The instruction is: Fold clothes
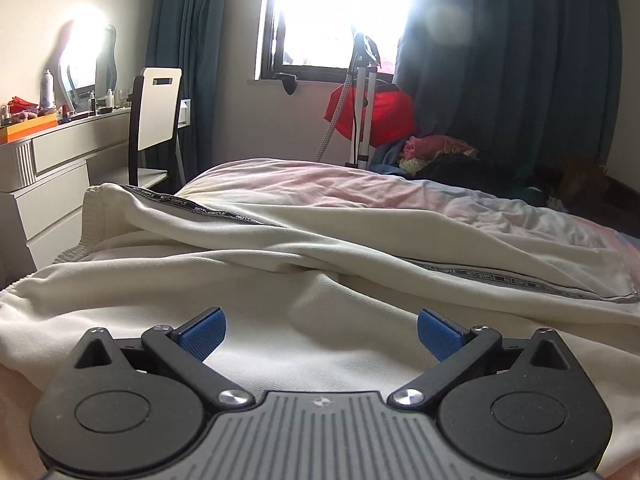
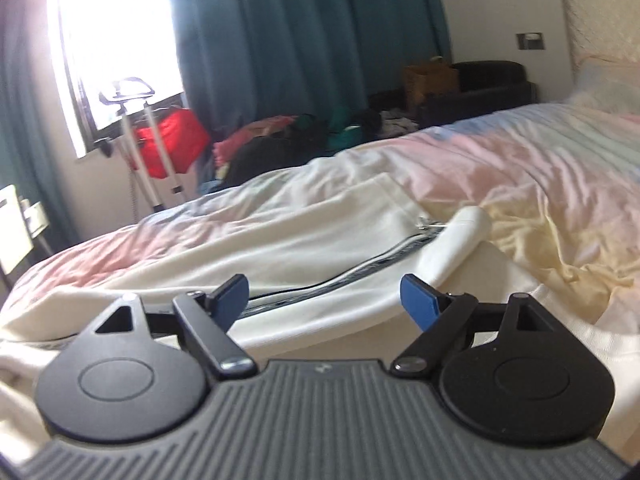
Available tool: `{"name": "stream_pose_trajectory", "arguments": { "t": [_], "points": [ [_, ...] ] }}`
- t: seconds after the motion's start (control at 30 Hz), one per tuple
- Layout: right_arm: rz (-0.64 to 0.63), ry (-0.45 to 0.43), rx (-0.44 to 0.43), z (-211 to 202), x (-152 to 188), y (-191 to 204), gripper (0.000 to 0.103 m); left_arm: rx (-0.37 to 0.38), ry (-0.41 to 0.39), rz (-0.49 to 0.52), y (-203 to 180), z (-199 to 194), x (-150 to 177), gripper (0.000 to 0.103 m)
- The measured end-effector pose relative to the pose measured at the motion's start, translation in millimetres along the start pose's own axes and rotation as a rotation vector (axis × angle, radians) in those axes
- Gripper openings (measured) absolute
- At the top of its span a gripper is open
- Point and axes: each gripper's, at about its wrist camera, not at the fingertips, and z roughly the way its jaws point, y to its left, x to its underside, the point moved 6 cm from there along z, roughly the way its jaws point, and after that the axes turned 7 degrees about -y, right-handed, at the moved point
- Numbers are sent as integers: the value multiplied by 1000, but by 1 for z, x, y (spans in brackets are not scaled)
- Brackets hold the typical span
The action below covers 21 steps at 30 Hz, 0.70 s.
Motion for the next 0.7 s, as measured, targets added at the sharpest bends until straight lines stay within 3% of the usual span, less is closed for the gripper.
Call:
{"name": "stream_pose_trajectory", "arguments": {
  "t": [0.1,0.27,0.43,0.53,0.7],
  "points": [
    [-74,14,-108,-51,-4,43,84,-5,-55,61,0,-25,-8,103],
    [-153,4,-169,-126,1,79,84,36,-107,142,-10,-70,-15,103],
    [-170,-5,-191,-166,18,87,84,92,-153,198,-9,-97,-7,103],
    [-163,-4,-169,-172,22,82,84,22,-69,119,18,-82,-5,103],
    [-195,-41,-112,-168,24,74,84,-88,151,-153,89,-56,-2,103]
  ]
}}
